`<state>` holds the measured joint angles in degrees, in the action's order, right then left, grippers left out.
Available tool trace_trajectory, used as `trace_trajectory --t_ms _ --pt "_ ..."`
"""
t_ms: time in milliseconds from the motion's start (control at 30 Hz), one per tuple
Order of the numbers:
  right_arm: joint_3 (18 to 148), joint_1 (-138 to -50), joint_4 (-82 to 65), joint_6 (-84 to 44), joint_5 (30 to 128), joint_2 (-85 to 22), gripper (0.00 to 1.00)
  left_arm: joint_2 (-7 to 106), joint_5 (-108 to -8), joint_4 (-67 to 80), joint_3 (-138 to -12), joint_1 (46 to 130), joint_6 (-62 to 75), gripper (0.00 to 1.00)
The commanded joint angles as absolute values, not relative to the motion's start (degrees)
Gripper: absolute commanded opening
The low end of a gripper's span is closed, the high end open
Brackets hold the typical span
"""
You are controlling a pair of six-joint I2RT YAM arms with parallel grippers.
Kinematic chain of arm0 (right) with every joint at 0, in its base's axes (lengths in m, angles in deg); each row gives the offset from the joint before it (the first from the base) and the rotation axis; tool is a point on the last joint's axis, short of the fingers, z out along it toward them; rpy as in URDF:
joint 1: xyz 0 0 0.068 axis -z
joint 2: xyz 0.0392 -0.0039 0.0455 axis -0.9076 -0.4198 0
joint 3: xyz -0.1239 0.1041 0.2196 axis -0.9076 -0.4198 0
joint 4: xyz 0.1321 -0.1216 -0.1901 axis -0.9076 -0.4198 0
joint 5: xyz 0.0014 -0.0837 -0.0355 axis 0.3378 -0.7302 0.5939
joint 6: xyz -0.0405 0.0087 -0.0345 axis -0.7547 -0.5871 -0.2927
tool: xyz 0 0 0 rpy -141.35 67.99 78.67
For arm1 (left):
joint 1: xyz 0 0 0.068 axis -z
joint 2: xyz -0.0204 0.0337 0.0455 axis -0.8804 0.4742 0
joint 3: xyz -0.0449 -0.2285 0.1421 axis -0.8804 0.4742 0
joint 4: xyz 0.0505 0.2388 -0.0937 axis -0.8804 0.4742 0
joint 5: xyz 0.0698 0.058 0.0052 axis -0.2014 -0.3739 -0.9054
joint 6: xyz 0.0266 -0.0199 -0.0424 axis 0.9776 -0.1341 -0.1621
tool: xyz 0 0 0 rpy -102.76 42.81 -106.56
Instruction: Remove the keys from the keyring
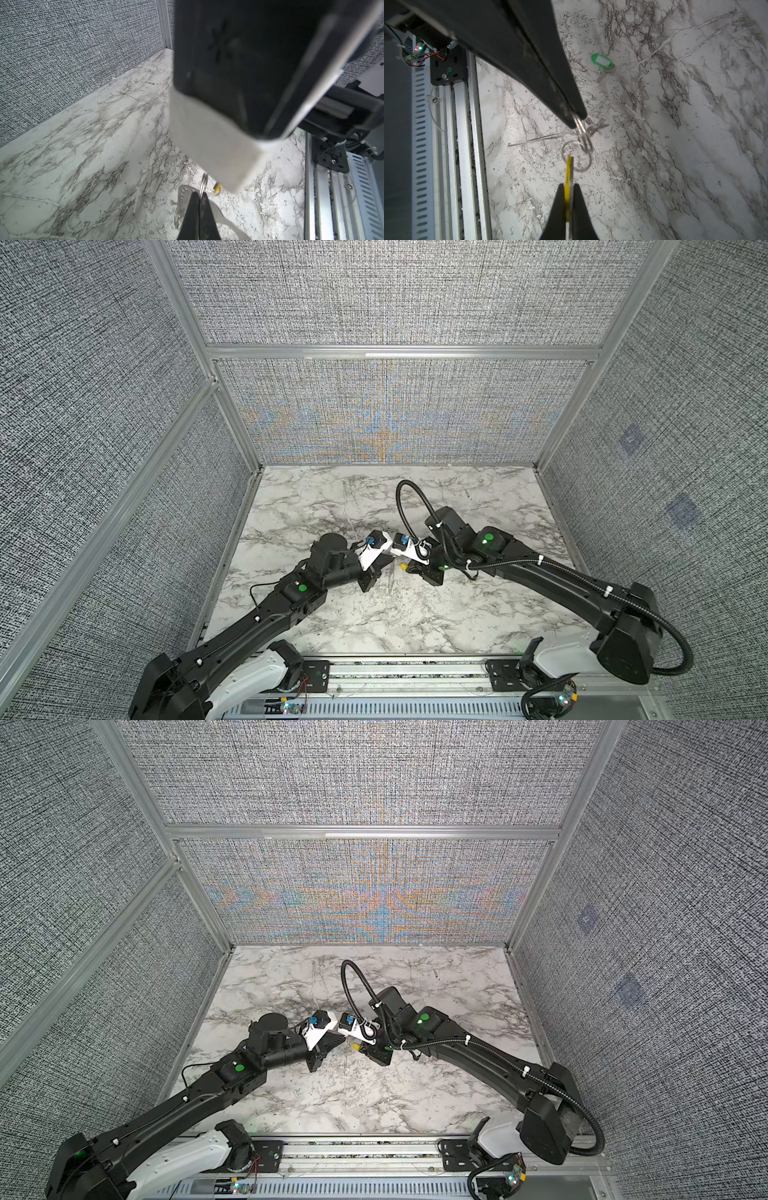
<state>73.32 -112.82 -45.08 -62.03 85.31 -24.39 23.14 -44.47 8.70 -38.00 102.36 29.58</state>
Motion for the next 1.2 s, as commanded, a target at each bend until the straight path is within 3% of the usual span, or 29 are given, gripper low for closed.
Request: trace_trajectory --t_ms 0,800,1167 --pt "71.6 -112.9 -46.7 -61.8 82.5 -23.5 0.00 22.5 -45.1 0.4 -37.7 102.0 28.4 0.00" --pt "66.0 -112.0 -40.2 -65.3 72.5 -16.4 0.00 22.3 -38.7 2.0 -38.2 102.0 34.4 0.00" --pt "67.0 -110.9 -41.7 -65.7 73.3 -16.7 0.00 22.1 -44.9 4.0 -39.8 103.2 37.9 0.00"
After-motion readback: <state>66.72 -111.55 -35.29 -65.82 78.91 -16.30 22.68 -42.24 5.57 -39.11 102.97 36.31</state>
